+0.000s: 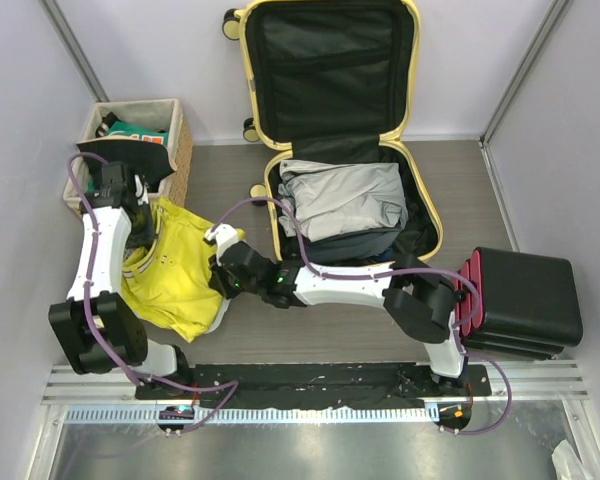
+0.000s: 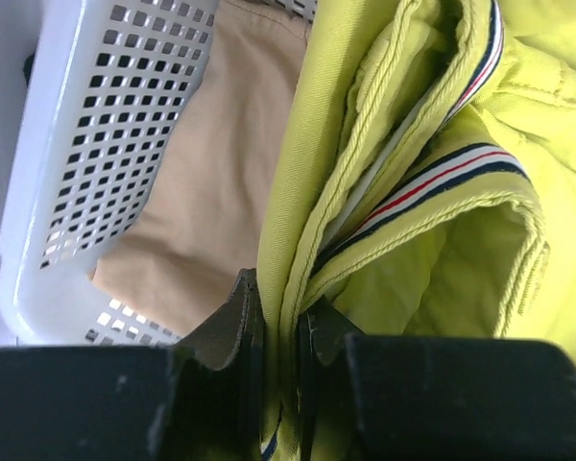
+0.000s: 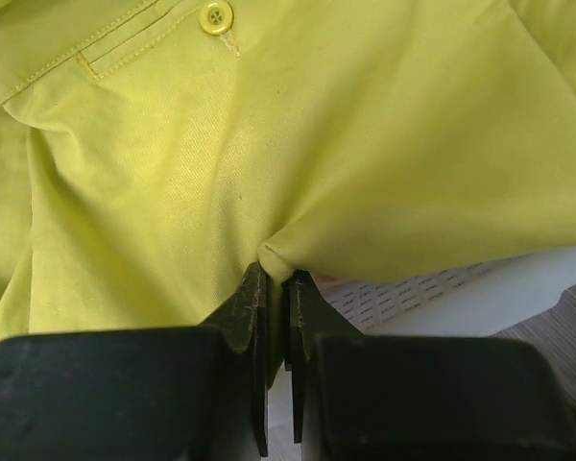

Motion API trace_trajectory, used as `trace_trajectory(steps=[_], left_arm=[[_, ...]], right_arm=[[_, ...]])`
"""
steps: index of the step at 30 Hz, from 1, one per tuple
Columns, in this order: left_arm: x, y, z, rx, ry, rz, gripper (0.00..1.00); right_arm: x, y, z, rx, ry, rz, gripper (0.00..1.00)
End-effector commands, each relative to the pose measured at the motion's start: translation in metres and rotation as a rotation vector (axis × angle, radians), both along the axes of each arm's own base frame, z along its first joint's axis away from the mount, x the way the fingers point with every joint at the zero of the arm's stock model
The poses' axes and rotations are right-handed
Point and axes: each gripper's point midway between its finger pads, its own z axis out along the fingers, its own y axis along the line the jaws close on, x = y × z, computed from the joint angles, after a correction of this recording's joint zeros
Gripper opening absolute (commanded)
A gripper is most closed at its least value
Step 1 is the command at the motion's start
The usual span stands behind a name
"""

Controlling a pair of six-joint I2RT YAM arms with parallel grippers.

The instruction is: Open, take out, and arrange the luggage

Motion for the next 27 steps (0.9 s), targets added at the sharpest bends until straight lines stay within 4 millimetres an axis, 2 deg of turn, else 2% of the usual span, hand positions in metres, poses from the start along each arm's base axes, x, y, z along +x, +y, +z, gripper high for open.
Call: trace_trajectory(steps=[1, 2, 5, 9, 12, 15, 17, 19, 20, 21, 22, 23, 24, 27], left_arm=[[0.037, 0.027, -0.001, 0.079, -0.123, 0.055, 0.00], [0.035, 0.027, -0.015, 0.074, -0.088, 0.055, 0.00], [0.030, 0.034, -0.039, 0.069, -0.001, 0.076, 0.00], [0.023, 0.035, -0.053, 0.064, 0.076, 0.093, 0.00], [0.019, 0.040, -0.056, 0.084, 0.092, 0.108, 0.00], [0.018, 0.042, -0.058, 0.088, 0.103, 0.117, 0.00], [0.015, 0.045, -0.057, 0.100, 0.115, 0.129, 0.02], [0.017, 0.050, -0.045, 0.134, 0.085, 0.146, 0.04], [0.019, 0.052, -0.037, 0.143, 0.059, 0.155, 0.20], [0.021, 0.054, -0.029, 0.154, 0.033, 0.161, 0.30], [0.022, 0.056, -0.012, 0.172, -0.029, 0.170, 0.38], [0.023, 0.057, -0.004, 0.183, -0.058, 0.173, 0.58], [0.024, 0.059, 0.008, 0.201, -0.100, 0.185, 0.65], [0.019, 0.069, 0.042, 0.276, -0.196, 0.223, 0.73]], right_arm=[[-0.011, 0.013, -0.003, -0.057, -0.014, 0.055, 0.01], [-0.010, 0.013, -0.007, -0.075, -0.016, 0.053, 0.01], [-0.005, 0.014, -0.014, -0.095, -0.028, 0.037, 0.01], [-0.003, 0.015, -0.028, -0.146, -0.018, 0.036, 0.01], [-0.004, 0.013, -0.038, -0.174, -0.009, 0.039, 0.01], [-0.004, 0.012, -0.038, -0.192, -0.007, 0.044, 0.01], [-0.006, 0.012, -0.034, -0.188, -0.004, 0.053, 0.02], [-0.008, 0.013, -0.021, -0.167, -0.013, 0.069, 0.11], [-0.011, 0.015, -0.016, -0.157, -0.010, 0.090, 0.15], [-0.012, 0.016, -0.005, -0.140, -0.017, 0.102, 0.24], [-0.014, 0.015, -0.001, -0.149, -0.018, 0.119, 0.29], [-0.017, 0.020, 0.013, -0.125, -0.021, 0.141, 0.38], [-0.018, 0.021, 0.020, -0.118, -0.027, 0.153, 0.42], [-0.018, 0.022, 0.051, -0.078, -0.060, 0.168, 0.55]])
